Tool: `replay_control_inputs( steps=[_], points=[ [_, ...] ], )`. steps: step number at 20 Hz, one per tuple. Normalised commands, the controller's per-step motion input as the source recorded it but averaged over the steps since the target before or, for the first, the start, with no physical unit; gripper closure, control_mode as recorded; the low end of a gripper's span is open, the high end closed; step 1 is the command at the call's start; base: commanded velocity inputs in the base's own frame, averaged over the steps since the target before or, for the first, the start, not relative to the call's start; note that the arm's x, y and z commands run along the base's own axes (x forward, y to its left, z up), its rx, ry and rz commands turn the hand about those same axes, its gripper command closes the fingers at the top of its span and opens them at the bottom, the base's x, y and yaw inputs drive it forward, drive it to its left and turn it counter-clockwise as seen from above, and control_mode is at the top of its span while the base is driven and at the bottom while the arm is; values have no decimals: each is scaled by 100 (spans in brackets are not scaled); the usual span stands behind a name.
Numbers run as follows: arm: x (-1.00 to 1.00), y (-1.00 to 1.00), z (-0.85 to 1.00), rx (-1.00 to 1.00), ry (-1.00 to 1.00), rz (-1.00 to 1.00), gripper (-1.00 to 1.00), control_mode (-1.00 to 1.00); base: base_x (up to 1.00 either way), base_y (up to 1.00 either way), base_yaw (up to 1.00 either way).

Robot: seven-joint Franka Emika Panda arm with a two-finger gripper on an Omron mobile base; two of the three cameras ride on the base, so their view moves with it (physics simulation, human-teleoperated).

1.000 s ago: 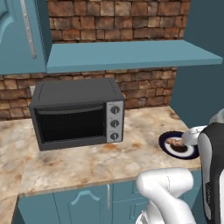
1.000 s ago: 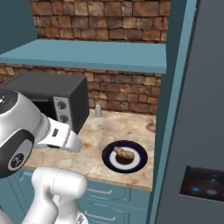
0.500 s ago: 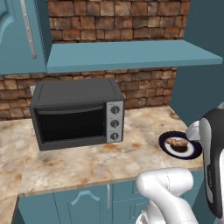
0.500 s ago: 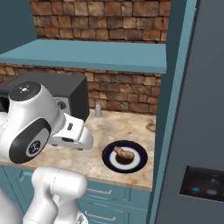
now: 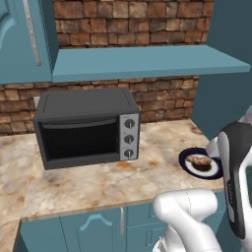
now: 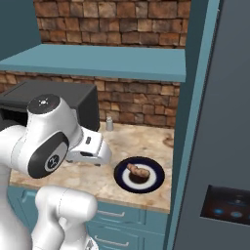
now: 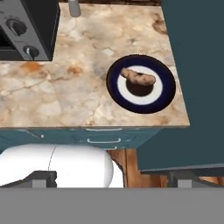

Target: Pick the potato from the counter and place it in the microwave. Then turn on the microwave.

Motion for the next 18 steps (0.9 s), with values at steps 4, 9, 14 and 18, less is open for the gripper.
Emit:
replay_control_inputs(
  steps=[4, 9, 14, 18],
  points=[
    [24, -7, -23, -6, 0, 4, -100, -100, 0, 0, 0],
    [30, -9, -23, -6, 1, 7, -100, -100, 0, 0, 0],
    [34, -11, -19, -1, 5, 9, -100, -100, 0, 0, 0],
    [31, -11, -20, 0, 10, 11, -100, -100, 0, 0, 0]
  ],
)
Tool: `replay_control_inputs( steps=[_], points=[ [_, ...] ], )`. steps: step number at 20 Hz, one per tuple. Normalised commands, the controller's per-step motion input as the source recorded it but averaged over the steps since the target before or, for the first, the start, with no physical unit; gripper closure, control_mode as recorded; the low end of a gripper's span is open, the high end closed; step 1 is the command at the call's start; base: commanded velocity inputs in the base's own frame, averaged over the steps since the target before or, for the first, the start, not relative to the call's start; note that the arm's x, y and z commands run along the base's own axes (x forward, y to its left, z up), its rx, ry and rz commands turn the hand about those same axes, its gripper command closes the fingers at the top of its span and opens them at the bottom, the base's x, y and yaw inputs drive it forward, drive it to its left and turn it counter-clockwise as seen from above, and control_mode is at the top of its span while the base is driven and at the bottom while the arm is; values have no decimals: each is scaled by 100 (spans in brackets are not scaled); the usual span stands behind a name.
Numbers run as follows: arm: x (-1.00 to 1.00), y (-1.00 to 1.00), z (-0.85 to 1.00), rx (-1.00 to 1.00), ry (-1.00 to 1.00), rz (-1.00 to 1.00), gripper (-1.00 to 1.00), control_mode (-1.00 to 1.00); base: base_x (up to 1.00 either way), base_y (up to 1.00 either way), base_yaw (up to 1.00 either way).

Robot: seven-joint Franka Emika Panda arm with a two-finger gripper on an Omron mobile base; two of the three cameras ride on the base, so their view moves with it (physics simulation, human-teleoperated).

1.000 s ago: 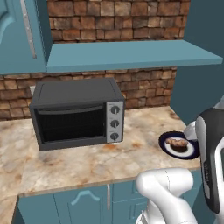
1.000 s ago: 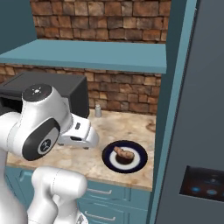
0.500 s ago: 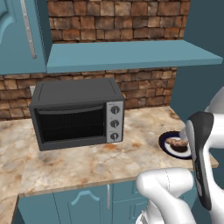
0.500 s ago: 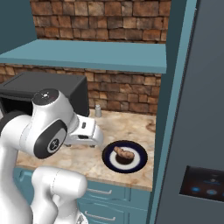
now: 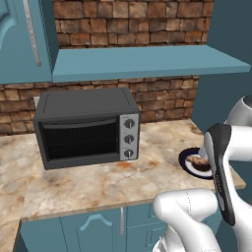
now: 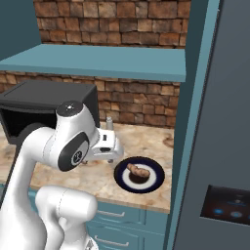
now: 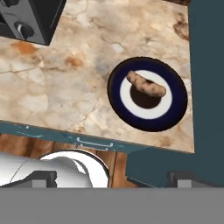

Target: Pick the potato from the counter and place it in the microwave. Then turn on the microwave.

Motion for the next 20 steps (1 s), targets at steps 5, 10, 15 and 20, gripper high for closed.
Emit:
replay_control_inputs(
  steps=[5, 10, 15, 20],
  points=[
    [29, -18, -21, -2, 13, 6, -100, -100, 0, 0, 0],
    [23, -16, -24, -2, 2, 2, -100, -100, 0, 0, 0],
    [17, -16, -28, 0, -3, 3, -100, -100, 0, 0, 0],
    [23, -10, -24, 0, -6, 1, -100, -100, 0, 0, 0]
  ],
)
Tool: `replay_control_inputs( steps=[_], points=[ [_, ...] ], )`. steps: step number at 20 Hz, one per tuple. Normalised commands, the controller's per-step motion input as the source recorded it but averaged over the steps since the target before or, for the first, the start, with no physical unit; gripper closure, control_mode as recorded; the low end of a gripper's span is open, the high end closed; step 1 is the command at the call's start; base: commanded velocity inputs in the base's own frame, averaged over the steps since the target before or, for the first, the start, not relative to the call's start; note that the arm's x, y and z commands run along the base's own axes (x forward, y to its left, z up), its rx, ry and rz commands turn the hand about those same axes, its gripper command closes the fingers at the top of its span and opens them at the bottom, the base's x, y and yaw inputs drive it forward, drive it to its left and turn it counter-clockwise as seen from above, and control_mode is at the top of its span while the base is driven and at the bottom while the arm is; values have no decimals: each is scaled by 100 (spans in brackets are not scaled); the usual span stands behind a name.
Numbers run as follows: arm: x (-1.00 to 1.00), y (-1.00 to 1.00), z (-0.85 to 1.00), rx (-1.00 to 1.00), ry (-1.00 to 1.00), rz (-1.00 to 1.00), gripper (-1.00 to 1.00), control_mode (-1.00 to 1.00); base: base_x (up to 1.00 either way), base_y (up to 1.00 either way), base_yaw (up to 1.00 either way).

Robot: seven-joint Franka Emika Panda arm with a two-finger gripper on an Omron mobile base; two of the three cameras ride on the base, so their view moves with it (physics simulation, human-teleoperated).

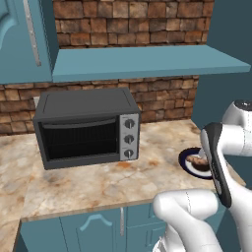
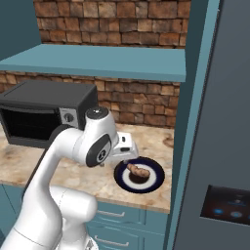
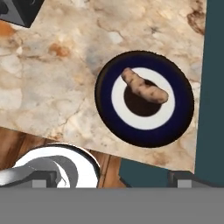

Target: Pick the potato from the counter and place it in the microwave. Then turn on the microwave.

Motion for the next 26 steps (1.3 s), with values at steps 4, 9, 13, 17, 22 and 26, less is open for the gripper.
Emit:
replay_control_inputs(
  steps=[4, 9, 13, 17, 22, 26],
  points=[
    [23, -5, -21, 0, -12, 0, -100, -100, 0, 0, 0],
    [28, -4, -21, 0, -3, 2, -100, -100, 0, 0, 0],
    [31, -8, -21, -3, 0, 4, -100, -100, 0, 0, 0],
    [30, -10, -21, -5, 0, 5, -100, -100, 0, 0, 0],
    [28, -12, -24, -3, 0, 6, -100, -100, 0, 0, 0],
    [27, -13, -28, 0, 1, 5, -100, -100, 0, 0, 0]
  ],
)
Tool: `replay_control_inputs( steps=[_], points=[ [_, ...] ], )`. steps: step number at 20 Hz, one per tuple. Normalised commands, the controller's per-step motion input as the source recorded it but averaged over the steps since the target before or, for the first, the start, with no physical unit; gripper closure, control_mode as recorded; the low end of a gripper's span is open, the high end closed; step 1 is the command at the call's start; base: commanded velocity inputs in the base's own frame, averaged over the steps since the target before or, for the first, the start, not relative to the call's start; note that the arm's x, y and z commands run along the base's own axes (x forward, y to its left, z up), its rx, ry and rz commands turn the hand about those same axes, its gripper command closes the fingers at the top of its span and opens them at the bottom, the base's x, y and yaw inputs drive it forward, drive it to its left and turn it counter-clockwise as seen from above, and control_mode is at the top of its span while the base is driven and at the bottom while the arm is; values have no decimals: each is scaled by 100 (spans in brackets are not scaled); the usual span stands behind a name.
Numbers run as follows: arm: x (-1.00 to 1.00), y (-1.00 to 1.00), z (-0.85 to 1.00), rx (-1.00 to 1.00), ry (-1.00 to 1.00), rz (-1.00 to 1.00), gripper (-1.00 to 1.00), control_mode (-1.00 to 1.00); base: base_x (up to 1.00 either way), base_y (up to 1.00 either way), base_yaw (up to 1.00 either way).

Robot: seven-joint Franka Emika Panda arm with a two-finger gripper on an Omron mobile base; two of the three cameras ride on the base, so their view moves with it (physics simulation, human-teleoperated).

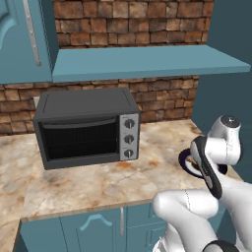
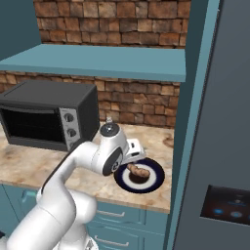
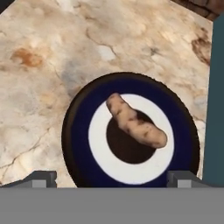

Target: Pick the potato from the counter and place it in the microwave. Then turn on the microwave.

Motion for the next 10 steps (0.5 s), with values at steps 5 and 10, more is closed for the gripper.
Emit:
replay_control_inputs(
  steps=[5, 10],
  points=[
    [29, -12, -28, 0, 10, 2, -100, -100, 0, 0, 0],
    [32, -10, -22, 0, 12, 3, -100, -100, 0, 0, 0]
  ],
)
